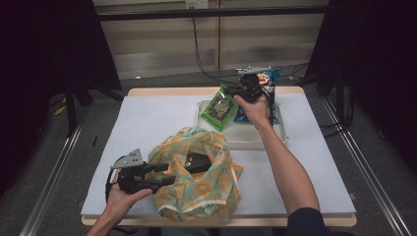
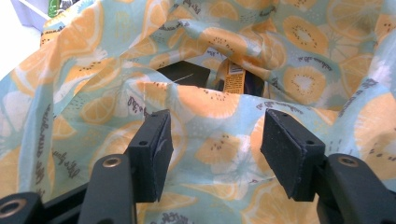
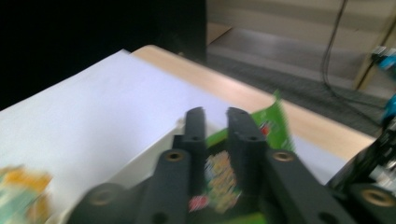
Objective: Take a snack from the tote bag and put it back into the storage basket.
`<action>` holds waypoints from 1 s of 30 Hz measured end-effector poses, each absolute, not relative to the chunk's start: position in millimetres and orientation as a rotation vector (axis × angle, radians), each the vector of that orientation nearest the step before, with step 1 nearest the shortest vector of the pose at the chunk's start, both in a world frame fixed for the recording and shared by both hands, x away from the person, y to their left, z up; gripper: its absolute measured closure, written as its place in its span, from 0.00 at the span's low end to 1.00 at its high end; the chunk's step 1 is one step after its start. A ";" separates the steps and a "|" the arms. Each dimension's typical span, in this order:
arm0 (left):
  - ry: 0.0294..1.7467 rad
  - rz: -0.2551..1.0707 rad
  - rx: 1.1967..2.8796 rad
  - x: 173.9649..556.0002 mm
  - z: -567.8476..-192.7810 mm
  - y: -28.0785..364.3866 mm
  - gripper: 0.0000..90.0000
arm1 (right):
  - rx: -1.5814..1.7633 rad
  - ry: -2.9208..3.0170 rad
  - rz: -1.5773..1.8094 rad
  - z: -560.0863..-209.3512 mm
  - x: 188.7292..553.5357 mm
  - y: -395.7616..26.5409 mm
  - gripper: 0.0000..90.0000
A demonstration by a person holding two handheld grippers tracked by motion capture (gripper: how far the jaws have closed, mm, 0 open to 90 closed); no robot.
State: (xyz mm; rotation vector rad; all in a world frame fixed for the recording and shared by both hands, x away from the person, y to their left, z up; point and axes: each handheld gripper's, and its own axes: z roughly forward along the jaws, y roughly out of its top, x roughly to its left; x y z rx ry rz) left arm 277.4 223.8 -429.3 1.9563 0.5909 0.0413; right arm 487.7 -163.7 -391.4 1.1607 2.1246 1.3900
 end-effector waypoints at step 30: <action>0.597 0.049 1.964 278.0 -429.5 223.4 0.48 | 1.300 2.281 1.146 -457.2 473.3 -173.4 1.00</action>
